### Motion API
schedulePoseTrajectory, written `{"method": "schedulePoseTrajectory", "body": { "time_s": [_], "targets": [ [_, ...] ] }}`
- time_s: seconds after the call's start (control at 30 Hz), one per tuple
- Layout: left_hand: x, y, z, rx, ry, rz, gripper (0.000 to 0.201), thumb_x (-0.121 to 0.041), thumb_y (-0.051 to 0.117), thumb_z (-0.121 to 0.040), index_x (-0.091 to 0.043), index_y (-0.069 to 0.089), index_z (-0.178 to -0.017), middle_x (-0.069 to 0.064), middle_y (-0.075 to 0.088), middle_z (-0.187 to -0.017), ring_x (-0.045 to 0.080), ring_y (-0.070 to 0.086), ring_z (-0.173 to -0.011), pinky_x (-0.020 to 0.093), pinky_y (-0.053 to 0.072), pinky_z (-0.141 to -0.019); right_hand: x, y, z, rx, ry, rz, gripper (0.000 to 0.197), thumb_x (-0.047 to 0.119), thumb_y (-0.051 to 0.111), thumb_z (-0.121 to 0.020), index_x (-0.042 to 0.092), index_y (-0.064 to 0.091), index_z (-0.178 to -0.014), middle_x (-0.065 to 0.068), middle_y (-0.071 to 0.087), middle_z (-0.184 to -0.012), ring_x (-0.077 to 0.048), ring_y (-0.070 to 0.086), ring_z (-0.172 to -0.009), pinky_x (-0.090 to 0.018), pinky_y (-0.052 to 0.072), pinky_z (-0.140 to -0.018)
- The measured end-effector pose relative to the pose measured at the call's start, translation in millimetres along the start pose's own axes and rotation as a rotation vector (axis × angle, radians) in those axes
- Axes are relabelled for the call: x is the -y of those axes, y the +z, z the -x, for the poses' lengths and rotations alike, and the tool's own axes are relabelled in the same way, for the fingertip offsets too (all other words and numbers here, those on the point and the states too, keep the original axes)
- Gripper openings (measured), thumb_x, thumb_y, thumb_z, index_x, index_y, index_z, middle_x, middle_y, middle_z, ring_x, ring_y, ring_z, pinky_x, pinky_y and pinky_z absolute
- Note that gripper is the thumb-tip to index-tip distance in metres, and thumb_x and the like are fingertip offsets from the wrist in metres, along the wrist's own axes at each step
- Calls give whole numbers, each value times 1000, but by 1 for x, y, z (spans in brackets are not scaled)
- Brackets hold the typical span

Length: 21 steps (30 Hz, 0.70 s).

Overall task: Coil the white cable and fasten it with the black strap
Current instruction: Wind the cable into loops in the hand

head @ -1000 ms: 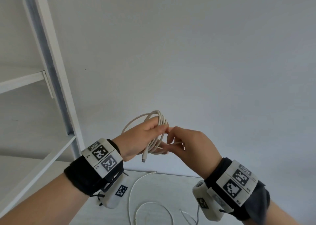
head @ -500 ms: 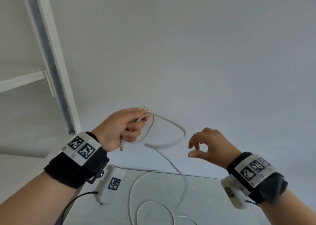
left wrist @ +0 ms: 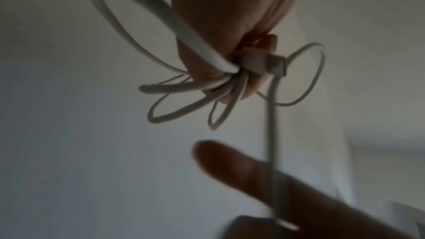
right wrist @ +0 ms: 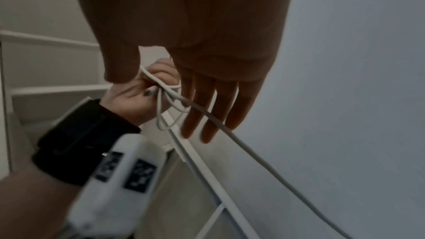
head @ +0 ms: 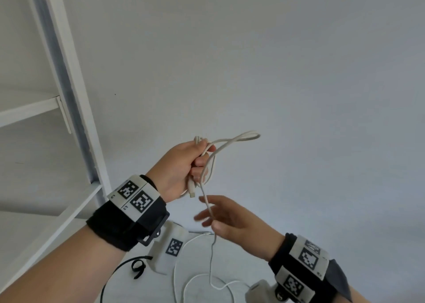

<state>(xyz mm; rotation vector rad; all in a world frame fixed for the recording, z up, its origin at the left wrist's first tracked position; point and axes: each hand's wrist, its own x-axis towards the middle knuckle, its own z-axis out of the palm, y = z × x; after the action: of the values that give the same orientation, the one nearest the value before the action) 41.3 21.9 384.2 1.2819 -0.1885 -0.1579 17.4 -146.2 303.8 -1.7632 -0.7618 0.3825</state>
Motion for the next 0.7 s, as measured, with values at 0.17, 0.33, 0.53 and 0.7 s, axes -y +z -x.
{"method": "schedulePoseTrajectory", "body": {
  "time_s": [0.17,0.33,0.53,0.7],
  "targets": [
    [2,-6,2,-26,6,-43,26,-25,37,-100,-7,53,-89,-7,33,-47,6,24,-37,16,24,-38,17,-8,-2,-377,-150,-113,22,24,50,-82,25,67,-69,16,51,-53,-1,41,-50,-16,39,-48],
    [6,-11,8,52,-85,-94,27,-30,39,-98,-8,53,-89,-7,30,-48,5,22,-36,17,18,-38,27,-48,-5,-736,-130,-325,35,14,39,-97,16,63,-72,13,32,-44,-4,23,-39,-15,22,-36],
    [6,-7,16,288,-175,-125,27,-38,47,-89,-15,53,-77,-9,26,-47,3,18,-34,15,16,-35,28,-72,-11,-875,-19,-264,20,18,44,-95,17,58,-81,11,33,-40,-6,22,-37,-18,19,-34],
    [-5,-16,13,478,-162,180,26,-35,47,-91,-17,55,-74,-11,25,-46,2,19,-32,14,17,-34,1,-76,-16,-851,142,127,17,21,46,-93,14,58,-83,4,44,-49,-7,31,-37,-19,26,-36]
  ]
}}
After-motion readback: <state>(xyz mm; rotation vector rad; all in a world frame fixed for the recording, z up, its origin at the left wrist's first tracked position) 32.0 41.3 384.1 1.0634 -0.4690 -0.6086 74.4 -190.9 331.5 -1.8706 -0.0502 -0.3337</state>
